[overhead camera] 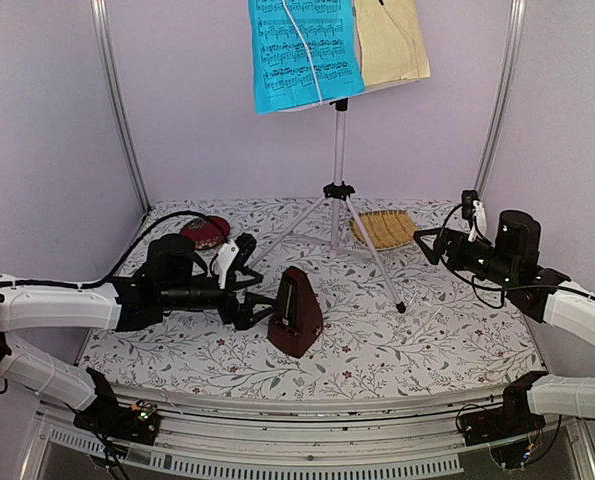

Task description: Pack up the instrument practice props

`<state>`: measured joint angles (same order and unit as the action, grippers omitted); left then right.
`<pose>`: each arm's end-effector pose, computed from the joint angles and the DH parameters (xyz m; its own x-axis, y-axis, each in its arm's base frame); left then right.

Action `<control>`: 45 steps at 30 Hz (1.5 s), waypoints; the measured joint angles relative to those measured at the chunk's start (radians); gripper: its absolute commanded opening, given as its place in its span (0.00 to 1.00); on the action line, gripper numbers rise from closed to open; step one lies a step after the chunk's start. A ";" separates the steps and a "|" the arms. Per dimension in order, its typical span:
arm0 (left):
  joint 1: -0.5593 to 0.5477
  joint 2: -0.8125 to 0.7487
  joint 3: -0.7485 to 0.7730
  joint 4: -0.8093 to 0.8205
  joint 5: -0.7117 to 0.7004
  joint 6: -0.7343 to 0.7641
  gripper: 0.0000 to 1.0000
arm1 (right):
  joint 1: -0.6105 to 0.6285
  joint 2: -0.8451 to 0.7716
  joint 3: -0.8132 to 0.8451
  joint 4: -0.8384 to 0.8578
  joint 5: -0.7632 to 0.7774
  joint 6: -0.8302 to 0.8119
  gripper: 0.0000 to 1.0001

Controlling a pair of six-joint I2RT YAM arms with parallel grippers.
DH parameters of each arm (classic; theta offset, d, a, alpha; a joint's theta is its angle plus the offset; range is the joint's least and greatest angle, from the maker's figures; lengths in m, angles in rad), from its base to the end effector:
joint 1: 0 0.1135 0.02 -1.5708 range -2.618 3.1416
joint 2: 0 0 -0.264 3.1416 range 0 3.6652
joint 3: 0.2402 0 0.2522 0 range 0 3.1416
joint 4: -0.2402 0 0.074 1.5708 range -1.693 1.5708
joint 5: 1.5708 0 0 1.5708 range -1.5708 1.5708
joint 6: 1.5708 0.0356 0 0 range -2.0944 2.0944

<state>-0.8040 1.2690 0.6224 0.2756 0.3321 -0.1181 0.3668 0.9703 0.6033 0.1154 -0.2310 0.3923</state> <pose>0.1814 -0.2050 0.2268 -0.3548 0.2078 -0.9115 0.8558 0.4648 -0.2272 0.2083 0.0887 0.2724 -0.4273 0.2345 -0.8731 -0.4250 0.8003 0.4230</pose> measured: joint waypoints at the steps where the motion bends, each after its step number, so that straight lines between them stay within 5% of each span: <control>1: -0.006 0.011 0.000 0.021 -0.003 0.001 0.94 | 0.000 0.000 -0.005 0.002 -0.008 0.010 0.99; 5: -0.030 0.068 0.007 0.068 -0.038 0.003 0.93 | -0.001 0.000 -0.014 0.013 -0.029 0.039 0.99; 14: -0.056 0.182 0.077 0.077 -0.101 0.027 0.65 | -0.001 0.000 -0.016 0.055 -0.048 0.066 0.99; 23: -0.065 0.190 0.096 0.078 -0.126 0.056 0.52 | -0.001 0.000 -0.020 0.090 -0.078 0.083 0.99; 27: -0.066 0.190 0.096 0.078 -0.124 0.062 0.52 | -0.001 0.000 -0.022 0.094 -0.082 0.083 0.99; 34: -0.066 0.190 0.096 0.079 -0.121 0.063 0.68 | -0.001 0.000 -0.022 0.095 -0.088 0.083 0.99; 45: -0.066 0.190 0.096 0.079 -0.123 0.063 0.58 | -0.001 0.000 -0.022 0.096 -0.094 0.083 0.99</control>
<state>-0.8700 1.4590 0.7181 0.3542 0.2092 -0.0555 0.3660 0.9699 0.5812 0.2115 -0.3252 0.4755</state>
